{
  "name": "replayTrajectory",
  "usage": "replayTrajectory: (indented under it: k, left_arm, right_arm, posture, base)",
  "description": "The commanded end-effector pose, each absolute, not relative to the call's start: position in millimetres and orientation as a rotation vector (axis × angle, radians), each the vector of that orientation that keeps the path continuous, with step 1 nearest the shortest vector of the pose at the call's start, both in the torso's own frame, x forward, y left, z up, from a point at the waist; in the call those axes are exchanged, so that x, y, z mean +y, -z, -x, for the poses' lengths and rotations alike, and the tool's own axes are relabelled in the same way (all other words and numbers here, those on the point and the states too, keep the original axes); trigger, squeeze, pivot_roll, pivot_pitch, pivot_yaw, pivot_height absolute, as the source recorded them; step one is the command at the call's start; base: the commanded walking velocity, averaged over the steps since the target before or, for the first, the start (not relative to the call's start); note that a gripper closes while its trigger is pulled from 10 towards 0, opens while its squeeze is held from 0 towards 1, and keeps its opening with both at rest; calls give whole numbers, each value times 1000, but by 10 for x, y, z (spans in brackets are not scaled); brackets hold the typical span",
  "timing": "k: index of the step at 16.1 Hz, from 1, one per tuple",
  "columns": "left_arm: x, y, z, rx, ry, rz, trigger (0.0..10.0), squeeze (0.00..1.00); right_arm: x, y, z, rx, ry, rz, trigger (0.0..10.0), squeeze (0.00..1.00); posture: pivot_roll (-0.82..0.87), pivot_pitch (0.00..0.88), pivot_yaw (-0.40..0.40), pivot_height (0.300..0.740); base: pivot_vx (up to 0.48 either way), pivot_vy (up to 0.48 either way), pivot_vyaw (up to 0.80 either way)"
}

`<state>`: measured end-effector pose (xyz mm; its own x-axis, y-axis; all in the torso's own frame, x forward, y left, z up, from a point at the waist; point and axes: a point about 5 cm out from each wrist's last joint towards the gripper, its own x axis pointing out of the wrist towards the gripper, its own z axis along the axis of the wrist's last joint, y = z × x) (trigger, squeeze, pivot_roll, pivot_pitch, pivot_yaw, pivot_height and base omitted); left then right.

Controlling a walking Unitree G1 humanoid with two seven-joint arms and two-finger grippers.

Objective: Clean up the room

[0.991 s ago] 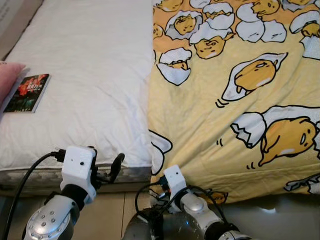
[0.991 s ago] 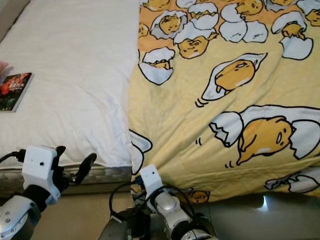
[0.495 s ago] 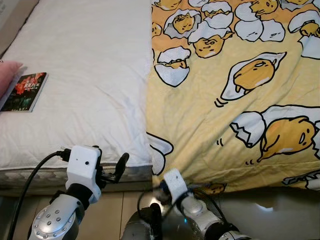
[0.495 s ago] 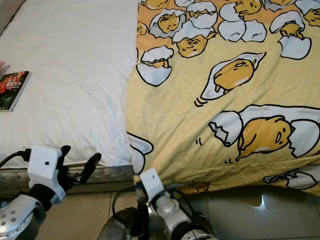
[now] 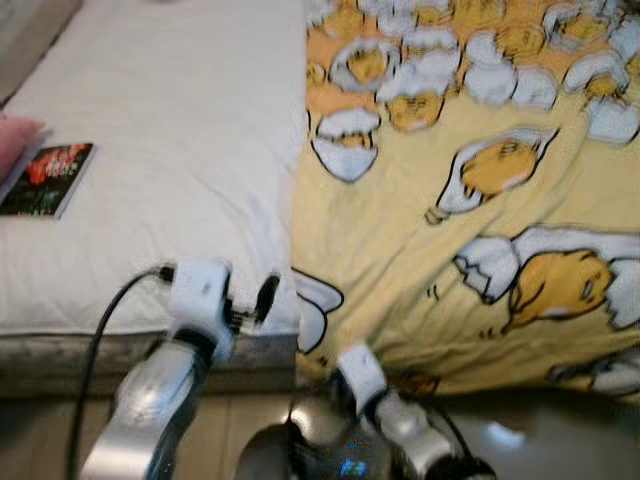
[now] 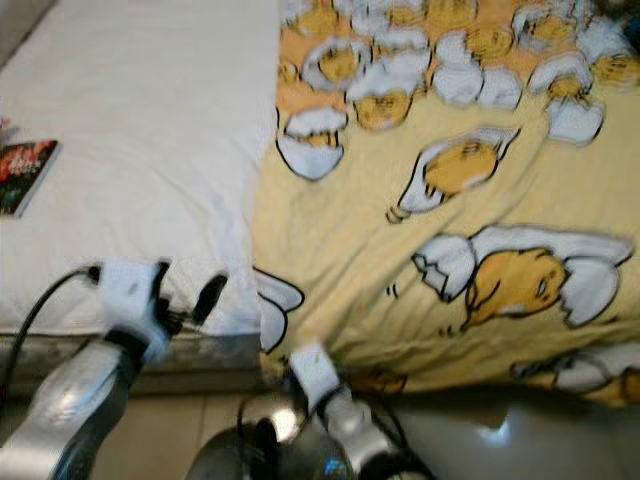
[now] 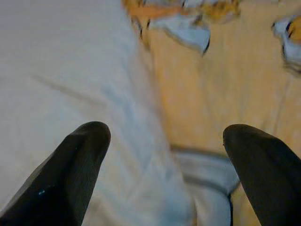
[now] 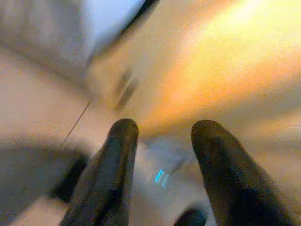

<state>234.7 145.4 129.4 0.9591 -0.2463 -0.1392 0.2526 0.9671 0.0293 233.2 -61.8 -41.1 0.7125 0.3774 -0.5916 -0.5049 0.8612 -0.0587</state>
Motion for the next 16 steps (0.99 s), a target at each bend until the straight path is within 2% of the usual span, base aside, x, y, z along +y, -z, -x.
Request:
replayTrajectory:
  k: [1,3,5,7,9,11,12,13,15,16]
  left_arm:
    - [1440,-1270,-2411,124,244,-61,10000,0]
    - [1394,-1285,-2540,94,244,-63,10000,0]
    - [1362,-1285,-2594,82,248,-65,10000,0]
    - [1304,-1284,-2485,56,290,-84,10000,0]
    - [1382,-1218,-2355,68,257,-92,10000,0]
    - [1419,-1240,-2366,46,232,-90,10000,0]
    - [1439,-1278,-2465,7,205,-88,10000,0]
    - [1447,-1301,-2561,-17,189,-85,10000,0]
    - [1454,-1313,-2662,-31,167,-107,10000,0]
    - [1438,-1303,-2770,-30,146,-104,10000,0]
  right_arm:
    - [-614,207,-2529,464,-421,180,10000,0]
    - [-747,-87,-2828,287,-315,207,10000,0]
    - [-866,-258,-3021,216,-222,221,10000,0]
    - [-1037,-430,-3250,198,-66,199,10000,0]
    - [-1109,-520,-3344,187,-18,165,10000,0]
    - [-1150,-690,-3388,60,-33,61,10000,0]
    - [-1218,-842,-3340,-89,-49,36,10000,0]
    - [-1280,-939,-3232,-179,-52,38,10000,0]
    - [-1362,-1004,-3100,-209,-40,49,10000,0]
    - [-1516,-1011,-3005,-189,26,16,10000,1000]
  posture:
    - [132,0,64,740]
    - [112,0,67,740]
    - [116,0,79,740]
    - [156,7,103,740]
    - [199,44,99,740]
    - [208,41,77,740]
    - [157,0,22,740]
    - [126,0,11,740]
    - [87,0,5,740]
    - [33,0,-1,740]
  base:
    - [0,0,0]
    - [0,0,0]
    - [0,0,0]
    - [0,0,0]
    - [0,0,0]
    - [0,0,0]
    - [0,0,0]
    - [0,0,0]
    - [0,0,0]
    - [0,0,0]
